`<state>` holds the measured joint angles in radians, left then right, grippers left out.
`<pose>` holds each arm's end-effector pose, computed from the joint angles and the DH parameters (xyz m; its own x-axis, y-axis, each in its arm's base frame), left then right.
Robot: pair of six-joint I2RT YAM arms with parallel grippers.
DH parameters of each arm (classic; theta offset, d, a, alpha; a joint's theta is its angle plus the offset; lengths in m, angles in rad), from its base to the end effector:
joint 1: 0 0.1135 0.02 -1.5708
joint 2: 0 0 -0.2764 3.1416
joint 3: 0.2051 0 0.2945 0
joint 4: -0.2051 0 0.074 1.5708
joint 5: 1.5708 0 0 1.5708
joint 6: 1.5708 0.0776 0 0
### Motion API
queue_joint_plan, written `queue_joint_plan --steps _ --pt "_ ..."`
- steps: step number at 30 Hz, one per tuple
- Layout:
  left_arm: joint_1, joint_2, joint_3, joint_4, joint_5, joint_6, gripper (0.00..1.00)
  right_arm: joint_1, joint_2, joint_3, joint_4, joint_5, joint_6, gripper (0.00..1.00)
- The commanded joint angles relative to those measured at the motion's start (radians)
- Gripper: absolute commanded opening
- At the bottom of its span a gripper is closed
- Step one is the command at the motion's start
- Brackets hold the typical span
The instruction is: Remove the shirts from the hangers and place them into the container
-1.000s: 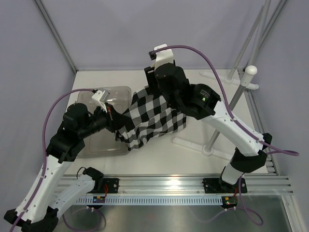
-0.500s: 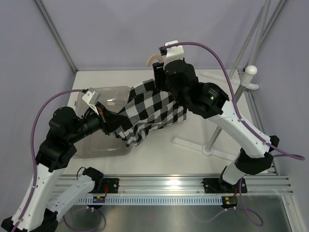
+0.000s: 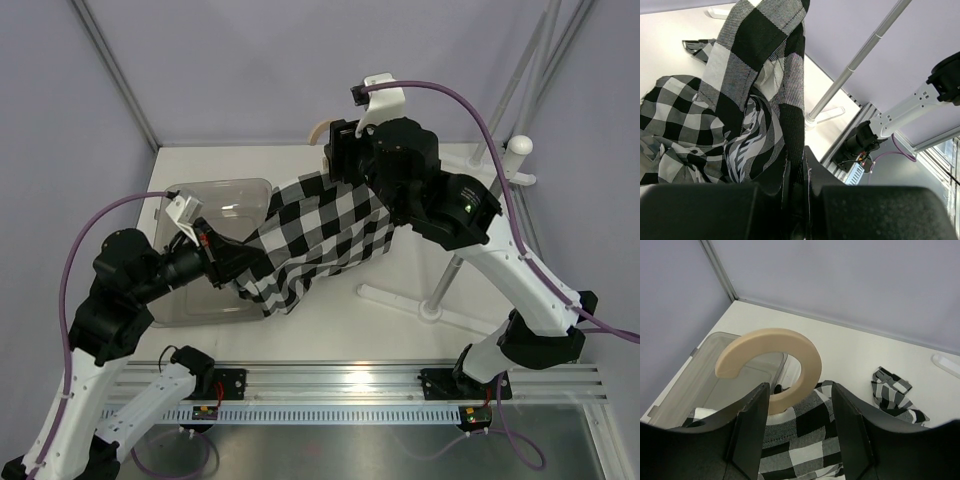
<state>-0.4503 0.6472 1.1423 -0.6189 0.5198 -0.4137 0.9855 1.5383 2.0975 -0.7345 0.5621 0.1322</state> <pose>0.1317 -0.1065 0.4525 -0.4320 -0.1787 -0.8840 0.7075 0.5407 -0.4551 0.2340 0.2782 0.5692 -0.1503 -0.0248 -0.9883 -0.3990 0.9162 0.0377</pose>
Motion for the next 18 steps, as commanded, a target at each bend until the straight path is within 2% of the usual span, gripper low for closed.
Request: queue_joint_plan --steps 1,7,11,14,15,16,17,18 --pt "0.004 -0.024 0.005 0.108 0.068 -0.023 0.00 -0.013 -0.006 0.015 0.035 -0.019 0.003 0.61" --pt "0.002 -0.052 0.008 0.113 0.097 -0.037 0.00 -0.025 -0.003 0.013 0.052 -0.030 0.001 0.58" --pt "0.002 -0.063 0.007 0.119 0.108 -0.043 0.00 -0.028 -0.013 -0.004 0.064 -0.030 0.006 0.52" --pt "0.004 -0.063 -0.001 0.140 0.124 -0.054 0.00 -0.030 -0.024 -0.024 0.083 -0.039 0.009 0.41" --pt "0.002 -0.063 -0.003 0.143 0.128 -0.056 0.00 -0.030 -0.026 -0.024 0.084 -0.042 0.009 0.33" --pt "0.002 -0.061 -0.004 0.148 0.131 -0.057 0.00 -0.030 -0.026 -0.019 0.083 -0.048 0.009 0.07" --pt "0.004 -0.061 -0.006 0.148 0.128 -0.056 0.00 -0.030 -0.023 -0.014 0.077 -0.048 0.012 0.00" --pt "0.004 -0.060 -0.007 0.146 0.125 -0.054 0.00 -0.030 -0.021 -0.010 0.075 -0.060 0.012 0.00"
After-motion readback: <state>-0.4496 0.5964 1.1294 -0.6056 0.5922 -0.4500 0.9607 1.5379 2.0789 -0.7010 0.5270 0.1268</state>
